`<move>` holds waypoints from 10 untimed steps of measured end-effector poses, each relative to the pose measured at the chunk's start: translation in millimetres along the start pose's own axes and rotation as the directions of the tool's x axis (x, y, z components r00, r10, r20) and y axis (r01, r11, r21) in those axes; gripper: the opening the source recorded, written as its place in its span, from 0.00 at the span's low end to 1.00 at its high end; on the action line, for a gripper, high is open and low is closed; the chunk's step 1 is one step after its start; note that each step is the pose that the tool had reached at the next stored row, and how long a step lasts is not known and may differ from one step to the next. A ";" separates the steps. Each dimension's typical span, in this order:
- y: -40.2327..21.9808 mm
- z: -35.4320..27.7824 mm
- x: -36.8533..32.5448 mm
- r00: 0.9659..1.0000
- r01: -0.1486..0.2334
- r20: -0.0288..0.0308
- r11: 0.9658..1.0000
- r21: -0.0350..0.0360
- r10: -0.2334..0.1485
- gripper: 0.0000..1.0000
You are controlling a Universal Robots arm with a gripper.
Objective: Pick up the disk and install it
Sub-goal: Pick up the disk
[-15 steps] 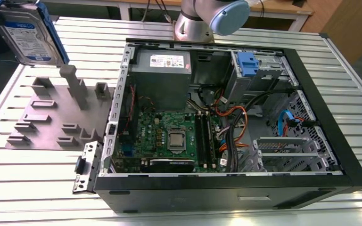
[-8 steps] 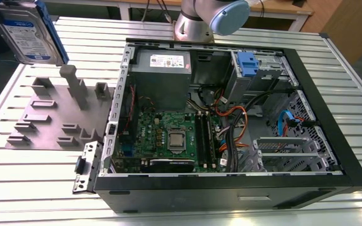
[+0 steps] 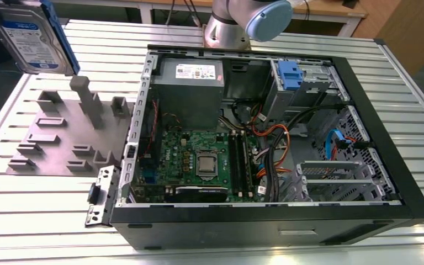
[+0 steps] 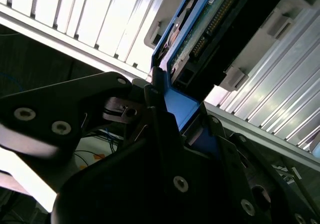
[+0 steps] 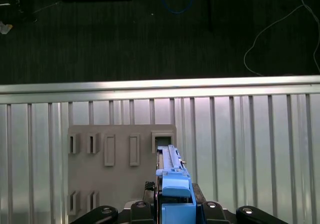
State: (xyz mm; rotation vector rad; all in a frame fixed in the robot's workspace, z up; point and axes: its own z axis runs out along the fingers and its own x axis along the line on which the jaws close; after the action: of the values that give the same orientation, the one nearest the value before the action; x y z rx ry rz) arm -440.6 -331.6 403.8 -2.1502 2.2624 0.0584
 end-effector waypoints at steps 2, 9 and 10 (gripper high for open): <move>0.0 -1.3 -0.1 1.000 0.000 0.000 1.000 0.000 0.000 0.36; 0.1 -5.7 -0.2 1.000 0.000 0.000 1.000 0.000 0.000 0.36; 0.1 -6.3 -0.3 1.000 0.000 0.000 1.000 0.000 0.000 0.36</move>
State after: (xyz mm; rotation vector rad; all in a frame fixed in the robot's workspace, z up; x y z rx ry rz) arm -440.6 -331.6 410.1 -2.1502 2.2625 0.0584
